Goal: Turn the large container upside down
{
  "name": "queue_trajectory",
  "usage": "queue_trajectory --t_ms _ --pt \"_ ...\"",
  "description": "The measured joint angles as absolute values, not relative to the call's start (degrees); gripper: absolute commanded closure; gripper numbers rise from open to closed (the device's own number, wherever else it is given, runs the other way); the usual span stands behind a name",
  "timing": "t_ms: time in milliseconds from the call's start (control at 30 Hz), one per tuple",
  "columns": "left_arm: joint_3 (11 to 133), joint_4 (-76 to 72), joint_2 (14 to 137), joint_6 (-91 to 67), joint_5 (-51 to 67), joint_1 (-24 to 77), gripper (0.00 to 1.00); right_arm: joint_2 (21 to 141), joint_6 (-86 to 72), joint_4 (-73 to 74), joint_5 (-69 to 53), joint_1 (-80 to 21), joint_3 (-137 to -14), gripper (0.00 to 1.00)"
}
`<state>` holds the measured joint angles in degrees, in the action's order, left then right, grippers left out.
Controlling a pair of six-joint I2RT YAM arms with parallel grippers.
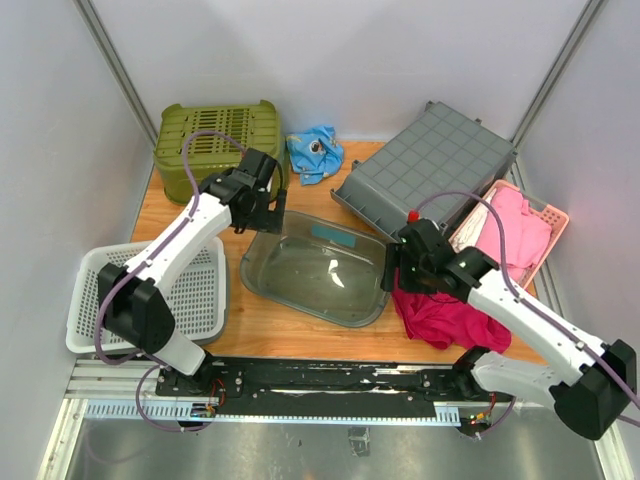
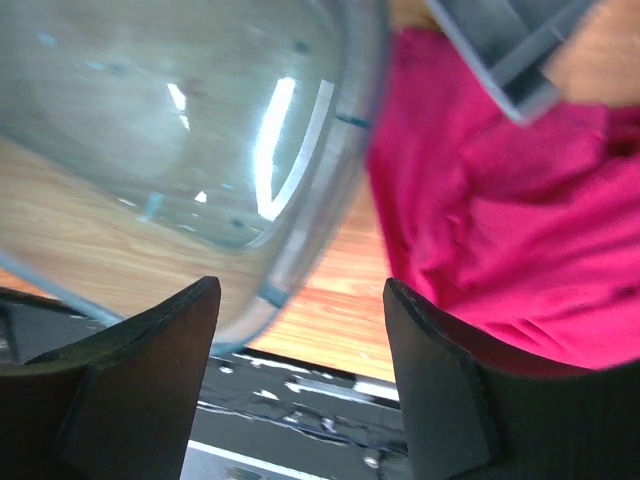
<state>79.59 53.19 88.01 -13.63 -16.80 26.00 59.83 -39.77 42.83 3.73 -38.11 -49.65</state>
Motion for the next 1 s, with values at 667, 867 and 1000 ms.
queue_trajectory --t_ms 667,867,1000 --pt "92.6 46.4 72.5 -28.4 -9.0 -3.9 0.01 121.2 -50.6 51.4 12.3 -58.6 -121.4 0.35" --pt "85.3 43.7 69.7 -31.2 -8.1 -6.5 0.01 129.8 -56.4 55.2 13.8 -58.7 -132.0 0.24" --pt "83.4 42.0 66.4 -31.6 -7.6 -6.6 0.01 132.0 -58.5 55.0 15.0 -58.7 -134.0 0.23"
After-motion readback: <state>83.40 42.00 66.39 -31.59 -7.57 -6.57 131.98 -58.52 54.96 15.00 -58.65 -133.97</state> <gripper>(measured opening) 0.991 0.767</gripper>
